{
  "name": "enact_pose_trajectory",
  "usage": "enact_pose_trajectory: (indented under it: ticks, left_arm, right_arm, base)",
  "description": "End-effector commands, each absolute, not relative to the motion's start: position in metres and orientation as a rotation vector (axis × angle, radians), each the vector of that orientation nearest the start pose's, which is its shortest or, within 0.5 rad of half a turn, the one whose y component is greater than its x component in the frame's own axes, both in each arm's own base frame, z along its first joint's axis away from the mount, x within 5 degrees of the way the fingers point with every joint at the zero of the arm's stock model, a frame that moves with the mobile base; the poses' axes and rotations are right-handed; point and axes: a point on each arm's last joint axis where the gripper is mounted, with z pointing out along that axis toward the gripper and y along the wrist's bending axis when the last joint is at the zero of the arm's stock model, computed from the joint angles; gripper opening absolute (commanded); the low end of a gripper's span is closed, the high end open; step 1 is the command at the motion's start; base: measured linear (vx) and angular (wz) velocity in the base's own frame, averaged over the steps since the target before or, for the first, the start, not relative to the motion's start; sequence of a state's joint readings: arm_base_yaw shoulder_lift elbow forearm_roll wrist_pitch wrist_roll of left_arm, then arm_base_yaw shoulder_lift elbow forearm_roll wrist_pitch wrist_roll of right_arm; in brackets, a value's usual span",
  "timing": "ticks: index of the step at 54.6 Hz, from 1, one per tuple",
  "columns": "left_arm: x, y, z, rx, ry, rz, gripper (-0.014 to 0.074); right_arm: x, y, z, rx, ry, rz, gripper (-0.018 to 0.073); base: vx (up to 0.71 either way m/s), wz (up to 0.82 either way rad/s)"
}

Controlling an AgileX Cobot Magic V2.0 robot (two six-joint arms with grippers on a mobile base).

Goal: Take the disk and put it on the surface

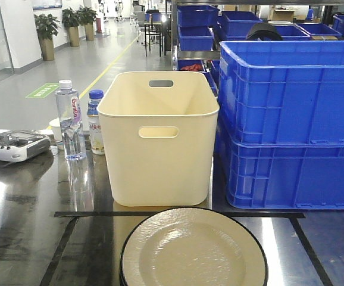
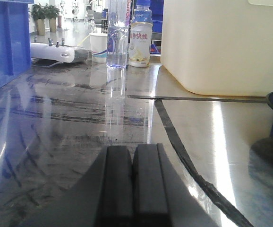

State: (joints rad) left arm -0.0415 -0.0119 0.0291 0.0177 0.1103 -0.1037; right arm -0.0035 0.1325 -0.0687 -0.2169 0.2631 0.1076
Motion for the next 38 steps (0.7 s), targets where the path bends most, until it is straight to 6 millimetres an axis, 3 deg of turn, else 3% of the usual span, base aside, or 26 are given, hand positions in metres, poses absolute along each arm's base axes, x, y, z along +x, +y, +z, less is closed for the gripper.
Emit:
enact_pose_trajectory:
  ticks: [1,6,38]
  left_arm:
    - [0.055,-0.002,0.210,-0.039,1.494,-0.106,-0.0007]
    - [0.054,-0.002,0.210,-0.039,1.493,-0.106,-0.0007]
    - [0.054,-0.002,0.210,-0.039,1.492,-0.106,-0.0007]
  right_arm:
    - [0.058,-0.004,0.199,-0.067,1.665,-0.139,-0.0008]
    - [0.056,-0.005,0.185,-0.052,1.680,-0.138,-0.0008]
    - [0.057,-0.004,0.185,-0.040,1.690,-0.121,-0.0008]
  base:
    - [0.00,0.00]
    - [0.00,0.00]
    - [0.00,0.00]
